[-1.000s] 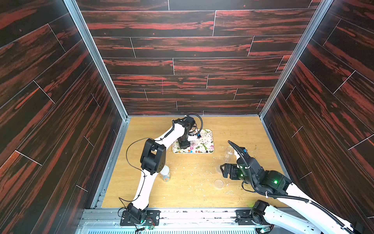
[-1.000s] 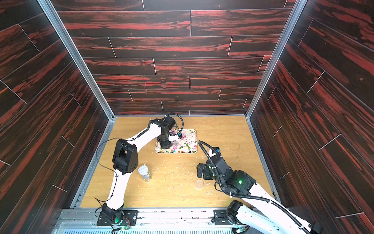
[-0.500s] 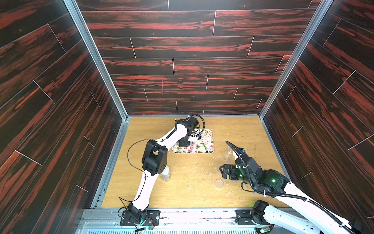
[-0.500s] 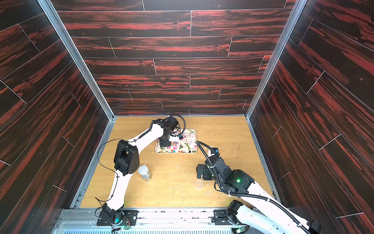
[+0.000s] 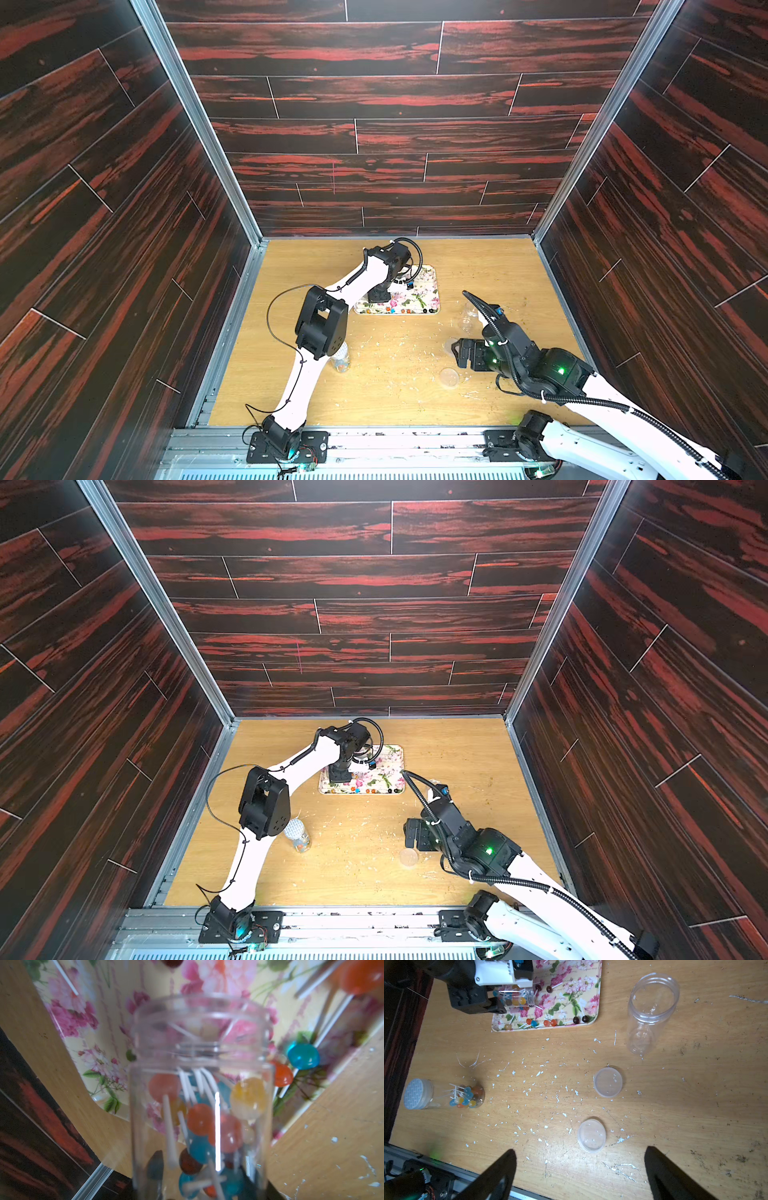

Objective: Pour the candies out of the jar
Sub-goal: 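Pour the candies out of the jar onto the tray.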

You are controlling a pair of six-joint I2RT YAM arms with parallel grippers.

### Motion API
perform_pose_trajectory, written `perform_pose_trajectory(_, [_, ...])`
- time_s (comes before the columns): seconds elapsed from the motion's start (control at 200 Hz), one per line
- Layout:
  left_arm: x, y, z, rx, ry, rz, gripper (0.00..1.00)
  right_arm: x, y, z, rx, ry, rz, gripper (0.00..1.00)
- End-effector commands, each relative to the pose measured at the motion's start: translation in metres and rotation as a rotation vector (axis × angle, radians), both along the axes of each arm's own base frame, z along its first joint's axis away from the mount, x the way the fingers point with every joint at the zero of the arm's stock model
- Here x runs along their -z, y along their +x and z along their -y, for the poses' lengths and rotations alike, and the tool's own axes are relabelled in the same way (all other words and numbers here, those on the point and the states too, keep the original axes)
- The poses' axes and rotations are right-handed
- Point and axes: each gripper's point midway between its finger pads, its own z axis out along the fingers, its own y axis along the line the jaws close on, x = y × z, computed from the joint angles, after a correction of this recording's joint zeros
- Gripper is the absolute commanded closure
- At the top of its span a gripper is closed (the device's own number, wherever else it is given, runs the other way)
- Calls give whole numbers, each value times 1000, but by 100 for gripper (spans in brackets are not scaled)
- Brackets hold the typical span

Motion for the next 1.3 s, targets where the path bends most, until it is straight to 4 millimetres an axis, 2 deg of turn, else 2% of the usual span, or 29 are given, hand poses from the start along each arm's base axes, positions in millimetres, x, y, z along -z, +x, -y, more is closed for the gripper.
perform_pose_trajectory(0.0, [-11, 0, 0, 34, 27, 12, 58, 5, -2, 4, 9, -13, -15, 1])
perform_pose_trajectory(0.2, [-12, 0, 1, 43, 43, 20, 57, 6, -3, 4, 8, -12, -22, 1])
perform_pose_trajectory(0.426, [-42, 12, 8, 40, -5, 103, 57, 6, -4, 4, 11, -8, -22, 1])
perform_pose_trajectory(0.501, [-37, 7, 12, 45, -21, 78, 57, 7, -3, 4, 13, -5, -22, 1])
perform_pose_trajectory(0.606, [-11, -4, 9, 49, 23, 17, 57, 8, -2, 0, 6, -1, -29, 1])
perform_pose_trajectory(0.686, [-1, -7, 6, 47, 30, -9, 57, 9, -2, -2, 1, 2, -35, 1])
perform_pose_trajectory(0.761, [-7, -3, 4, 42, 42, 16, 57, 8, -3, -2, -1, -1, -38, 1])
perform_pose_trajectory(0.877, [-32, 5, 7, 49, 19, 75, 57, 7, -3, 0, 6, -2, -33, 1])
perform_pose_trajectory(0.962, [-42, 7, 8, 56, 9, 97, 56, 6, -3, 0, 9, 4, -30, 1])
perform_pose_trajectory(1.152, [-32, 4, 2, 59, 42, 78, 56, 7, -4, -2, 2, 8, -39, 1])
perform_pose_trajectory(1.297, [-35, 4, -4, 58, 65, 95, 57, 6, -4, -1, 3, 11, -35, 1])
